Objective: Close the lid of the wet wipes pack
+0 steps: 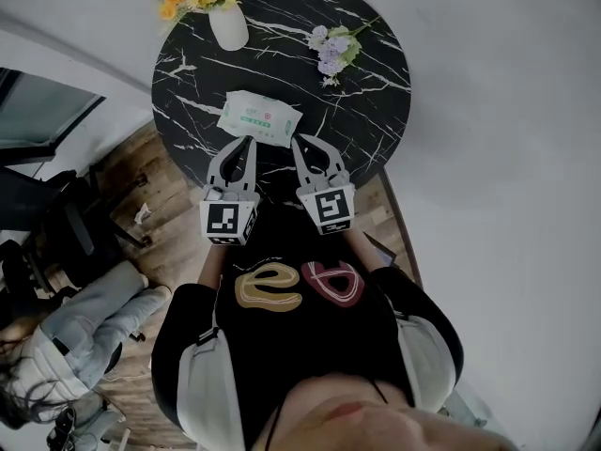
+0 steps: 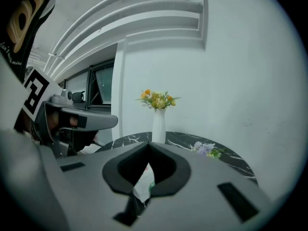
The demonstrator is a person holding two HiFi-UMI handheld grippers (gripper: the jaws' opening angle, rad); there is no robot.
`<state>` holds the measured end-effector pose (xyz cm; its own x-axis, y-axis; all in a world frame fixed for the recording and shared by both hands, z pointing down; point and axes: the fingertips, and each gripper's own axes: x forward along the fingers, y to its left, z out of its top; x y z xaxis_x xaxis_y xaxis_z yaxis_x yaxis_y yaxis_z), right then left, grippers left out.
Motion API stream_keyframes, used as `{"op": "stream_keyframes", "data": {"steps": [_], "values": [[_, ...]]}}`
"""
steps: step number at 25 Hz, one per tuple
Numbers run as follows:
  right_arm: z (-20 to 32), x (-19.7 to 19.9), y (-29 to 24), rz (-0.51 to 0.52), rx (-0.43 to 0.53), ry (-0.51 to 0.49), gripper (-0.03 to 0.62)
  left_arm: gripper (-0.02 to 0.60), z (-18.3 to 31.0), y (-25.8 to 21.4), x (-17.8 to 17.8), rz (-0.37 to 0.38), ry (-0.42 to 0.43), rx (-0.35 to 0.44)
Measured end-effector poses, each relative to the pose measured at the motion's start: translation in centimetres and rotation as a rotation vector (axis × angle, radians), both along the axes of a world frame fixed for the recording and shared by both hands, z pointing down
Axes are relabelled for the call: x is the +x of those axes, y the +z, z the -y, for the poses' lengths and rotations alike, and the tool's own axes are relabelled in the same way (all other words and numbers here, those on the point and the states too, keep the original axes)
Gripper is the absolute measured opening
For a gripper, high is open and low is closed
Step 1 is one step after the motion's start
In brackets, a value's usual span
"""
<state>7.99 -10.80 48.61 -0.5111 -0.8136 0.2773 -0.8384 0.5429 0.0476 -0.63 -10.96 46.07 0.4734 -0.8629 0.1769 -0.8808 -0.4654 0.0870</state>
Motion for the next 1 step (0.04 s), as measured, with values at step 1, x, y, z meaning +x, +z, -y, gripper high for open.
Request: {"op": "stream_keyframes", "data": {"steps": [1], "values": [[-0.02,0.0,0.09,0.0,0.0,-0.002,0.011,0.02,-0.05,0.12,0.01,0.003,-0.001,-0.001]]}}
